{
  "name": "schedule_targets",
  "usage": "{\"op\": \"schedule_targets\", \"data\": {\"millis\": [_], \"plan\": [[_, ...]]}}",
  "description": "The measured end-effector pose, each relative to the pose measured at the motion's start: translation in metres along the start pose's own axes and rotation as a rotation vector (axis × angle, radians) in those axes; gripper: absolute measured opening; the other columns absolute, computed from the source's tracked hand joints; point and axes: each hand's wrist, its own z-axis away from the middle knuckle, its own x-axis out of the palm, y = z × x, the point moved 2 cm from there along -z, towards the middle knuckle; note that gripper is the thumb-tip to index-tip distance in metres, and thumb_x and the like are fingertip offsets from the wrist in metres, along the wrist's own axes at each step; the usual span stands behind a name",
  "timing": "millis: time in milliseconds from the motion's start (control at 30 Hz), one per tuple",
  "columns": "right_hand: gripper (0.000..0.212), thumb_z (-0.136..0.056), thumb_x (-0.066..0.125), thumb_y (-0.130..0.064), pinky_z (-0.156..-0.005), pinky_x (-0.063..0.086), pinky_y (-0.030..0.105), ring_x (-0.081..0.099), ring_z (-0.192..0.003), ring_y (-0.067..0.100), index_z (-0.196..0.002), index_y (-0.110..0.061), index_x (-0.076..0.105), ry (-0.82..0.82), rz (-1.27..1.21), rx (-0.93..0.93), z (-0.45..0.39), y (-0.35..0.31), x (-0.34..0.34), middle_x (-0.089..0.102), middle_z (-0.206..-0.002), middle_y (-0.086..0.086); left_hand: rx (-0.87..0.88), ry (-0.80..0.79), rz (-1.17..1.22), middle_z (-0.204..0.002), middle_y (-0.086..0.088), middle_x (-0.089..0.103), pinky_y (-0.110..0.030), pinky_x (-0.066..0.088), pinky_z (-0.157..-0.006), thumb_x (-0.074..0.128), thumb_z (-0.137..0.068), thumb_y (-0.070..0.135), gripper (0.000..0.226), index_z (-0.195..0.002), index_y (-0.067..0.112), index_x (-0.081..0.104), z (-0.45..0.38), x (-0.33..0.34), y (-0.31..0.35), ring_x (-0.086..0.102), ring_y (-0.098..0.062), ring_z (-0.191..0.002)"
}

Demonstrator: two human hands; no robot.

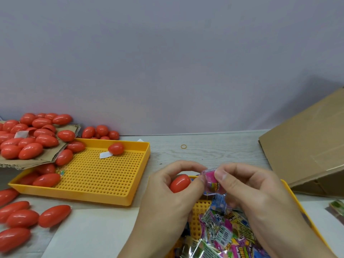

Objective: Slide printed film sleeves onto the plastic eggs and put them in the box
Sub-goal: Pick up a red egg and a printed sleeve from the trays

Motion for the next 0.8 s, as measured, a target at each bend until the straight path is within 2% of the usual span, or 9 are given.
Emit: {"op": "schedule_targets", "data": {"millis": [100,167,267,367,467,567,667,733,800], "plan": [[0.018,-0.069,0.083,-0.041,-0.050,0.044,0.009,0.061,-0.053,0.001,-0.077,-0.026,0.079,-0.031,0.013,0.000,0.002,-0.004,0.004,0.070,-0.063,-0.005,-0.003,0.035,0.053,-0.048,0.007,0.055,-0.026,0.042,-0.042,0.077,-0.075,0.022,0.006,-0.077,0.027,0.077,-0.001,-0.001,0.000,0.046,-0.006,-0.038],[0.023,-0.063,0.070,-0.045,-0.051,0.045,0.009,0.061,-0.053,0.000,-0.076,-0.029,0.079,-0.008,0.045,-0.008,0.003,-0.005,0.004,0.069,-0.062,-0.006,0.014,0.038,0.047,-0.048,0.007,0.056,-0.025,0.042,-0.041,0.074,-0.075,0.021,0.008,-0.077,0.028,0.077,-0.002,-0.002,-0.001,0.046,-0.006,-0.038],[0.019,-0.064,0.067,-0.039,-0.050,0.044,0.009,0.060,-0.052,-0.002,-0.077,-0.030,0.078,0.077,0.037,-0.023,0.001,-0.006,0.001,0.070,-0.061,-0.006,0.000,-0.007,0.034,-0.052,0.007,0.053,-0.026,0.041,-0.041,0.079,-0.078,0.028,0.007,-0.083,0.028,0.075,-0.001,-0.002,-0.003,0.043,-0.011,-0.039],[0.019,-0.063,0.066,-0.040,-0.050,0.044,0.008,0.058,-0.050,-0.002,-0.078,-0.032,0.076,0.179,0.068,-0.059,0.000,-0.005,-0.002,0.068,-0.059,-0.006,-0.136,-0.095,0.224,-0.065,-0.005,0.054,-0.027,0.037,-0.040,0.064,-0.065,0.030,0.023,-0.088,0.032,0.065,-0.002,0.002,-0.008,0.040,-0.018,-0.043],[0.021,-0.063,0.064,-0.045,-0.053,0.045,0.010,0.058,-0.053,-0.001,-0.080,-0.039,0.074,0.226,0.135,-0.098,0.000,-0.004,-0.002,0.070,-0.065,-0.008,-0.146,-0.084,0.184,-0.068,0.001,0.064,-0.029,0.043,-0.045,0.054,-0.071,0.024,0.021,-0.088,0.035,0.060,-0.004,0.003,-0.014,0.052,-0.021,-0.052],[0.021,-0.066,0.062,-0.048,-0.056,0.047,0.011,0.060,-0.058,-0.001,-0.082,-0.040,0.073,0.267,0.200,-0.126,0.000,-0.003,-0.004,0.071,-0.069,-0.008,-0.049,-0.072,0.090,-0.076,0.011,0.070,-0.034,0.054,-0.060,0.059,-0.079,0.026,0.022,-0.094,0.040,0.066,-0.003,0.003,-0.012,0.064,-0.020,-0.061],[0.014,-0.072,0.064,-0.045,-0.062,0.051,0.014,0.066,-0.069,0.004,-0.082,-0.040,0.072,0.289,0.239,-0.139,0.000,-0.001,-0.005,0.073,-0.074,-0.009,0.019,-0.052,0.035,-0.084,0.009,0.072,-0.036,0.060,-0.072,0.069,-0.091,0.011,0.027,-0.099,0.037,0.073,-0.002,0.002,-0.008,0.071,-0.018,-0.067],[0.006,-0.081,0.068,-0.035,-0.063,0.051,0.012,0.067,-0.072,0.005,-0.081,-0.039,0.072,0.286,0.259,-0.149,0.000,0.000,-0.005,0.073,-0.075,-0.009,0.021,-0.034,0.042,-0.091,0.007,0.073,-0.030,0.061,-0.070,0.069,-0.088,0.001,0.032,-0.098,0.031,0.074,-0.002,0.000,-0.007,0.073,-0.020,-0.070],[0.011,-0.084,0.069,-0.027,-0.062,0.049,0.010,0.067,-0.072,0.005,-0.081,-0.038,0.072,0.278,0.270,-0.157,-0.001,0.001,-0.005,0.072,-0.075,-0.009,0.014,-0.046,0.077,-0.092,0.004,0.073,-0.026,0.060,-0.066,0.070,-0.086,0.000,0.026,-0.098,0.023,0.073,-0.002,0.000,-0.006,0.075,-0.022,-0.072]]}}
